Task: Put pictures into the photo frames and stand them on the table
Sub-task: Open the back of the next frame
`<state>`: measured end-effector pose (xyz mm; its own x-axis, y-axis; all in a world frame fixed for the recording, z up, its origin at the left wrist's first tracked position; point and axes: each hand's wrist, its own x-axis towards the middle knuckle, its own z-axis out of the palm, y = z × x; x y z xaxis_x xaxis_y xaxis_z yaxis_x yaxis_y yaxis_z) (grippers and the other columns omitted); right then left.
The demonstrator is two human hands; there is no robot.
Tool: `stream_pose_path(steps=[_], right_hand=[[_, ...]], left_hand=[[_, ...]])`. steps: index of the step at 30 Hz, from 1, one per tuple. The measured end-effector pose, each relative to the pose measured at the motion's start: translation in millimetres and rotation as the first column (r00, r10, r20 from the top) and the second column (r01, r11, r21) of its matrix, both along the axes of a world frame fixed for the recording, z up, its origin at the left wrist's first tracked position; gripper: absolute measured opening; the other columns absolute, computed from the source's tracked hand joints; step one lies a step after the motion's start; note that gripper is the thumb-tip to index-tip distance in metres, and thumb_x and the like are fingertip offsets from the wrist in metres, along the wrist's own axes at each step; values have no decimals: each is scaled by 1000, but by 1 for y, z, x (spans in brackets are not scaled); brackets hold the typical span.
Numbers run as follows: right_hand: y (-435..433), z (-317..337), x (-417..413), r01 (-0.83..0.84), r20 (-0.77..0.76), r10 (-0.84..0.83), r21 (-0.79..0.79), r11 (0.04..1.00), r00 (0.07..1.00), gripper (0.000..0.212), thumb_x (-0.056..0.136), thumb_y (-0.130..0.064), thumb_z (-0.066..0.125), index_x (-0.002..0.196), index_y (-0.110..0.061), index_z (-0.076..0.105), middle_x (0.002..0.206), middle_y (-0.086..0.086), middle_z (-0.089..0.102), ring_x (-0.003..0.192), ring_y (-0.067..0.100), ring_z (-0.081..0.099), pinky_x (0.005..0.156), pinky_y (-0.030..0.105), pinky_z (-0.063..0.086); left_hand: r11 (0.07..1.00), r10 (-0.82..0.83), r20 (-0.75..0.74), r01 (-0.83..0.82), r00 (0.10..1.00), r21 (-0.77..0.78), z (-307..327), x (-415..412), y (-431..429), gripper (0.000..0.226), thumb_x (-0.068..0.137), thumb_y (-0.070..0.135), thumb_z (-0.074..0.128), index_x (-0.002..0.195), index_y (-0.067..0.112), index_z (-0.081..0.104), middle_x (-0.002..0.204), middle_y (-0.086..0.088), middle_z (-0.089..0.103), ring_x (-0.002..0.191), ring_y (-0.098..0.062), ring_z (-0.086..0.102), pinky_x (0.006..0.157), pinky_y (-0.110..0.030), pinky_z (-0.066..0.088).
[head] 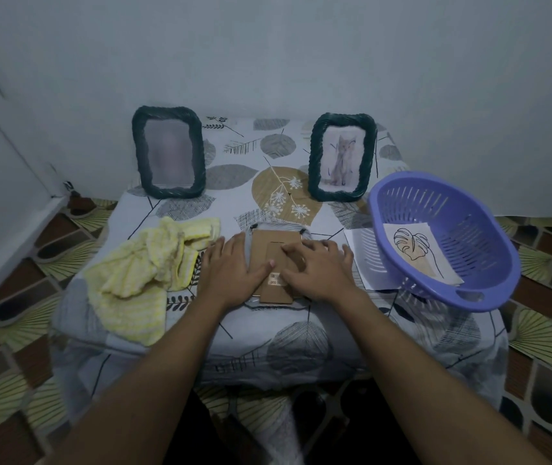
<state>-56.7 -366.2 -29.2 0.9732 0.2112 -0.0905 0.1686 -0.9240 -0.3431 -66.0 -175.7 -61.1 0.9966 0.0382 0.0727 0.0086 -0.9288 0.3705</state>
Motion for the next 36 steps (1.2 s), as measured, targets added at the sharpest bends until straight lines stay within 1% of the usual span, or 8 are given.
stream_pose_path(steps=[2, 4, 8, 12, 18, 25, 28, 36], right_hand=[[5, 5, 6, 70, 11, -71, 62, 996, 997, 65, 71, -71, 32, 124, -46, 61, 137, -10, 56, 138, 21, 32, 114, 55, 10], [9, 9, 16, 152, 7, -155, 130, 980, 988, 39, 83, -50, 45, 112, -41, 69, 123, -10, 65, 129, 20, 43, 108, 48, 19], [9, 10, 33, 331, -6, -349, 333, 883, 937, 22, 92, -24, 52, 108, -30, 66, 115, -4, 69, 114, 22, 59, 104, 41, 36], [10, 2, 47, 432, -25, -452, 344, 834, 892, 37, 94, -33, 57, 129, -21, 59, 129, 3, 63, 118, 27, 59, 104, 43, 43], [13, -2, 54, 500, -51, -514, 334, 799, 856, 21, 90, -45, 63, 98, -27, 70, 104, -2, 72, 99, 22, 64, 88, 35, 50], [18, -7, 55, 536, 3, -569, 328, 778, 823, 12, 94, -34, 59, 84, -28, 63, 99, -3, 69, 95, 22, 60, 95, 38, 45], [16, -8, 53, 528, 16, -564, 332, 782, 826, 14, 96, -33, 58, 89, -25, 68, 99, -2, 71, 91, 22, 58, 94, 38, 45], [12, -1, 46, 445, -14, -463, 306, 842, 886, 28, 95, -27, 52, 116, -27, 70, 118, 3, 70, 110, 27, 60, 100, 42, 45]], left_hand=[[1000, 5, 6, -5, 1000, -6, 0, -1, -1, 91, 89, 77, 33, 156, 16, 19, 162, -1, 25, 150, -24, 15, 119, -43, 9], [1000, 8, 11, -8, 1000, -17, 1, 0, -1, 91, 89, 77, 34, 156, 17, 19, 161, -1, 26, 149, -24, 16, 118, -43, 10], [999, 16, 16, -16, 1000, -37, 1, -1, 0, 91, 88, 76, 38, 155, 18, 21, 160, -1, 28, 149, -24, 17, 118, -43, 10], [998, 20, 17, -19, 1000, -54, 1, -1, 0, 91, 88, 76, 39, 155, 18, 21, 160, 0, 28, 149, -24, 16, 118, -43, 9], [998, 21, 12, -20, 1000, -67, 2, 0, 0, 92, 87, 77, 39, 156, 19, 21, 161, 1, 26, 149, -22, 14, 118, -43, 9], [996, 29, 15, -28, 999, -87, 3, -1, -1, 90, 88, 76, 42, 155, 19, 22, 161, 0, 26, 150, -22, 13, 118, -42, 9], [996, 31, 12, -29, 999, -89, 4, -1, -1, 91, 87, 76, 42, 155, 19, 22, 161, 0, 26, 149, -22, 13, 118, -42, 9], [994, 39, 13, -38, 999, -101, 2, -1, -2, 91, 86, 76, 43, 154, 20, 23, 160, 1, 28, 149, -23, 15, 117, -44, 11]])
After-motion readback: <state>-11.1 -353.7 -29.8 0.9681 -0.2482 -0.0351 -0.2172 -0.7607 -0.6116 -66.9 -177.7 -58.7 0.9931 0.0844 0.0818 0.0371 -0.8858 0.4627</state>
